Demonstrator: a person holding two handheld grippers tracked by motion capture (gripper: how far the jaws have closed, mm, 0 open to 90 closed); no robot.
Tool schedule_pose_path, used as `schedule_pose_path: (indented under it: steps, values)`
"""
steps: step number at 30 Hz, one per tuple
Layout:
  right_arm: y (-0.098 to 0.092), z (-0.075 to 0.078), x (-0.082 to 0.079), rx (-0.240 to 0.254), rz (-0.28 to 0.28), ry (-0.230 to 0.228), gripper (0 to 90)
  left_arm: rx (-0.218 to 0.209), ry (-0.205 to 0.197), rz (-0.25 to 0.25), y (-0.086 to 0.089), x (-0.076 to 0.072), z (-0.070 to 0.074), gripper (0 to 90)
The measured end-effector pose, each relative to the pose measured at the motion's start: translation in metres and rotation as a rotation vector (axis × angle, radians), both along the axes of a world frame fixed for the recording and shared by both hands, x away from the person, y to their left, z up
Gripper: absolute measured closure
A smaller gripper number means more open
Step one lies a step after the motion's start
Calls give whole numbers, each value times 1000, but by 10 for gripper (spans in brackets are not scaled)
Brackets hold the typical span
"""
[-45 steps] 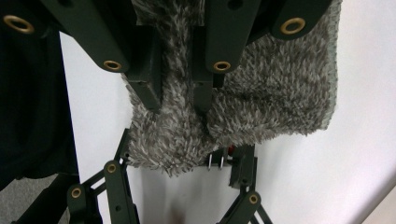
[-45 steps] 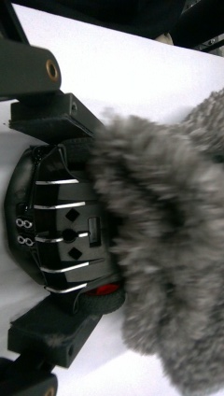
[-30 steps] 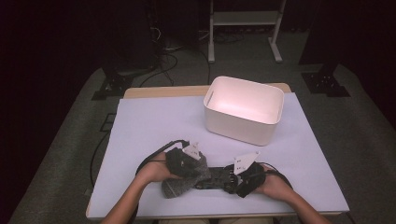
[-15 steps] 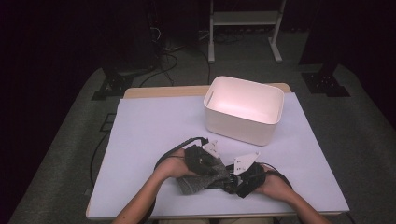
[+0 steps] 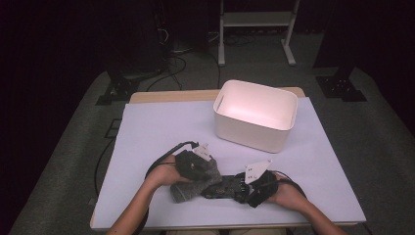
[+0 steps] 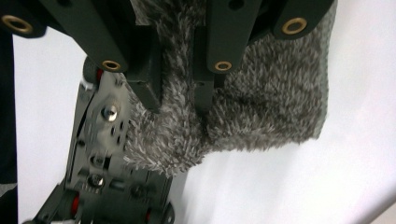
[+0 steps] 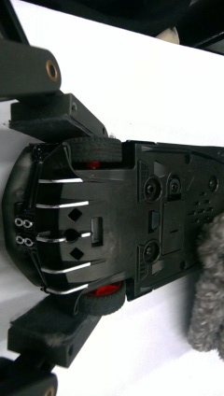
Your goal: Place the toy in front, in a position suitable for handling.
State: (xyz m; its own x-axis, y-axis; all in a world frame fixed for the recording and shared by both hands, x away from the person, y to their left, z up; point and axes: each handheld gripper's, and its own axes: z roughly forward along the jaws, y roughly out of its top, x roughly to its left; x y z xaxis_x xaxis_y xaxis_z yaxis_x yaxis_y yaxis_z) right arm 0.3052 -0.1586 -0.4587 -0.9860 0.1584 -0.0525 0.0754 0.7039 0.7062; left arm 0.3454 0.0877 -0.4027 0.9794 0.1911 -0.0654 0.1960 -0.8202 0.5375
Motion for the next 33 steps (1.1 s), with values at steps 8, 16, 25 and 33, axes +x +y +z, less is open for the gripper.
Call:
schedule_pose_path:
  steps: [8,16,25,33]
  values:
    - [0,-1,1,6,-7,21,221,1,-10,-87,-46,-1,3,769]
    - [-9,6,4,24,-13,66,208,4,4,-78,-36,-1,3,769]
    - [-9,3,2,6,7,47,221,-9,4,-103,-41,-6,5,768]
    - [-8,4,-4,11,10,16,229,-33,1,-208,-72,-20,10,763]
